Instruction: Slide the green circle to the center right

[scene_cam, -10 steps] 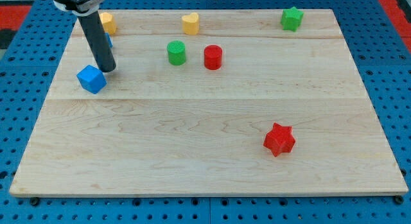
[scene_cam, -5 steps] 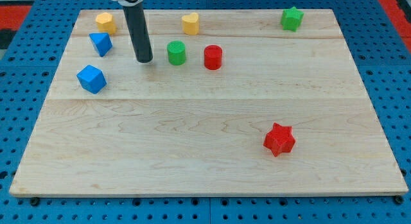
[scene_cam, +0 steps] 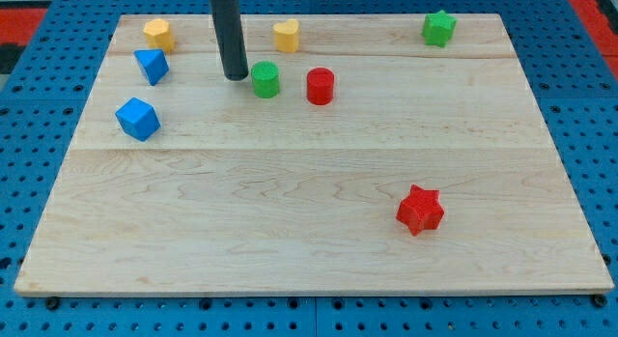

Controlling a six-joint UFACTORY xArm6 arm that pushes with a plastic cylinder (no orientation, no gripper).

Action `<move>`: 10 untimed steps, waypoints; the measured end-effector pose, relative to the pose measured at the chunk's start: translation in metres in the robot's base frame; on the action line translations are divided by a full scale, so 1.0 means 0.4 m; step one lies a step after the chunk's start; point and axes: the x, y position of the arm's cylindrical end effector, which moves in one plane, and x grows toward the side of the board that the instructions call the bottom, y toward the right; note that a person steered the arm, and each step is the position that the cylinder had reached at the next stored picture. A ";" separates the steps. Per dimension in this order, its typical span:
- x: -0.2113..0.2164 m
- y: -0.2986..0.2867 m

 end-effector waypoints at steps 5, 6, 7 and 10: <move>0.146 0.168; 0.197 0.129; 0.227 0.129; 0.320 0.226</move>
